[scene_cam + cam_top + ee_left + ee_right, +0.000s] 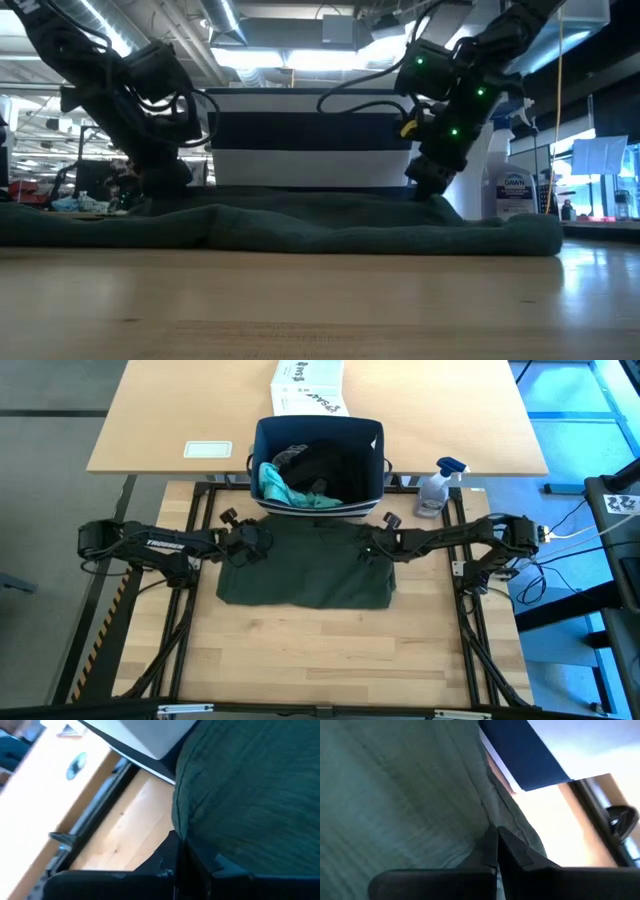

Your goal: Fold Laundry from Bin

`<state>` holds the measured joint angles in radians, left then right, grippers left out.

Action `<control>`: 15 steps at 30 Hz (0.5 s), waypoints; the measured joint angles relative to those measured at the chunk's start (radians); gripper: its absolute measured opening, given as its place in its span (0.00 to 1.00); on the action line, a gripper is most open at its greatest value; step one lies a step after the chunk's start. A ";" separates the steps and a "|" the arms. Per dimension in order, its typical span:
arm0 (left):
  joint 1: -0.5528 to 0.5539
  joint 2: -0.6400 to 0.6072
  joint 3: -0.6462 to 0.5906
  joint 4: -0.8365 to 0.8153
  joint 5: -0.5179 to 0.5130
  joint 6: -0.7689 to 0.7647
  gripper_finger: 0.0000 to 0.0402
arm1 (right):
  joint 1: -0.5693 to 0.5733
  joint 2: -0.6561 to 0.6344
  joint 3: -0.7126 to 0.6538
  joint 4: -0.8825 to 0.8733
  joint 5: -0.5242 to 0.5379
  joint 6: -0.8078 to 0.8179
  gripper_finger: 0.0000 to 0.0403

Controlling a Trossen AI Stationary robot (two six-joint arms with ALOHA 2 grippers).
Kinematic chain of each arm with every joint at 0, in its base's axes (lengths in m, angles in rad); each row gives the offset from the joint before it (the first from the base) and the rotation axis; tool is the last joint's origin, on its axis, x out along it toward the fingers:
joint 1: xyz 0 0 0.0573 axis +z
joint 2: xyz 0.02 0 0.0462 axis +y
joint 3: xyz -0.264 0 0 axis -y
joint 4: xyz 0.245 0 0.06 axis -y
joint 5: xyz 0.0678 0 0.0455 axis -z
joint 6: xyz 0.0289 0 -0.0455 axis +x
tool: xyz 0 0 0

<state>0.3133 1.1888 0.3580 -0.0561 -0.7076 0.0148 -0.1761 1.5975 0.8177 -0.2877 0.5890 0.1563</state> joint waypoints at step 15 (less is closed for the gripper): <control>-0.078 -0.063 0.153 -0.351 0.150 -0.104 0.26 | 0.084 -0.083 0.095 -0.114 -0.271 0.086 0.31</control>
<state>0.2354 1.1262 0.5110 -0.4075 -0.5576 -0.0887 -0.0926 1.5148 0.9124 -0.4012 0.3184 0.2425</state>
